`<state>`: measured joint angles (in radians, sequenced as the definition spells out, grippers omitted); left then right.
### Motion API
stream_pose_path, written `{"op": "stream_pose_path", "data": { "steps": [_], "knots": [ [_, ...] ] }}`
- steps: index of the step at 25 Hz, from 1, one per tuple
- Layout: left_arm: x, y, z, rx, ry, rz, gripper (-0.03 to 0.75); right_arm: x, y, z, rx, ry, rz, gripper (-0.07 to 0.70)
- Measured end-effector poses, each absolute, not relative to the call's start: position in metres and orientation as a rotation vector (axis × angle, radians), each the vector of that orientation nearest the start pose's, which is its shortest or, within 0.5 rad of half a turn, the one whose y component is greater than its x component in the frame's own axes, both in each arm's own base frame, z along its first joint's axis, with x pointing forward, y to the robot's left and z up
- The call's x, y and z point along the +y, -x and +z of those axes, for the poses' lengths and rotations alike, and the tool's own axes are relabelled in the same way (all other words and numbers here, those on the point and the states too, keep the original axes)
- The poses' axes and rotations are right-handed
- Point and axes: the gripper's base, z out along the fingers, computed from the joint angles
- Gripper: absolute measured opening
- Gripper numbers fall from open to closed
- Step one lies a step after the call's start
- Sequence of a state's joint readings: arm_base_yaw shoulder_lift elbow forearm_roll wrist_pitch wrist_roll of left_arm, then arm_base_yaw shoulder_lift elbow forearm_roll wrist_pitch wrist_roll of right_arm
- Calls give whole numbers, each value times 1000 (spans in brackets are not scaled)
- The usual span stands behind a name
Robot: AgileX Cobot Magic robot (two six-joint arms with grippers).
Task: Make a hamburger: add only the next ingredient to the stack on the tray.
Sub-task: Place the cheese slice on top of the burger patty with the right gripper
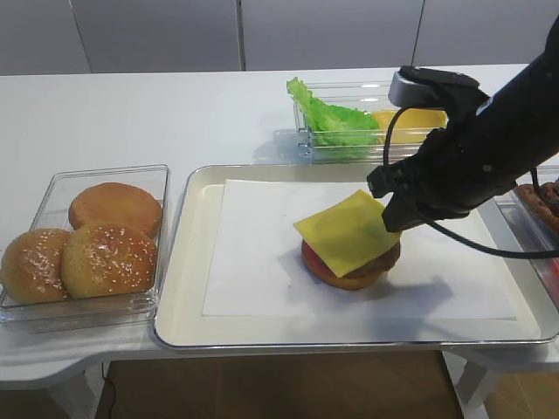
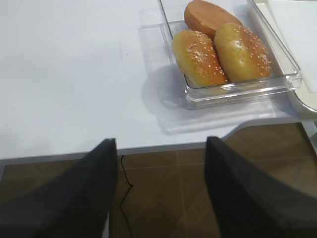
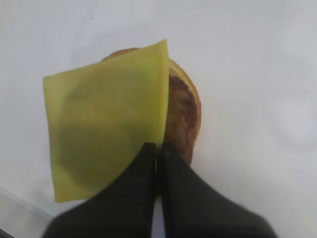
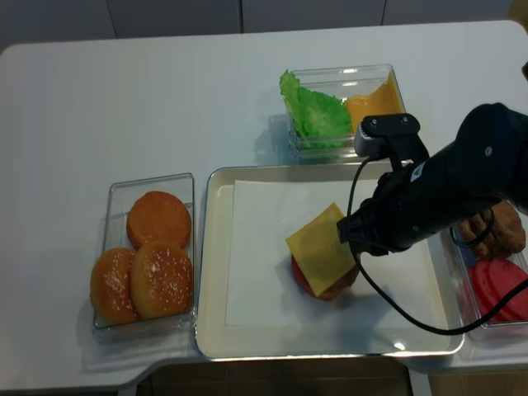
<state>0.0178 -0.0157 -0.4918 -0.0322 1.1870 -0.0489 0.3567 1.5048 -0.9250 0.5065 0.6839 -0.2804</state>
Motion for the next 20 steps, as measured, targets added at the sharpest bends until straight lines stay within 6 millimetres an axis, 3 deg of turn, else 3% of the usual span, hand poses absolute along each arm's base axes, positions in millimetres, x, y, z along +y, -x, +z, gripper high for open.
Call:
{"op": "stream_pose_path", "data": {
  "steps": [20],
  "knots": [
    [-3,12,265,2162,68,-57,417,126,-262,230,2686,435,536,10]
  ]
}}
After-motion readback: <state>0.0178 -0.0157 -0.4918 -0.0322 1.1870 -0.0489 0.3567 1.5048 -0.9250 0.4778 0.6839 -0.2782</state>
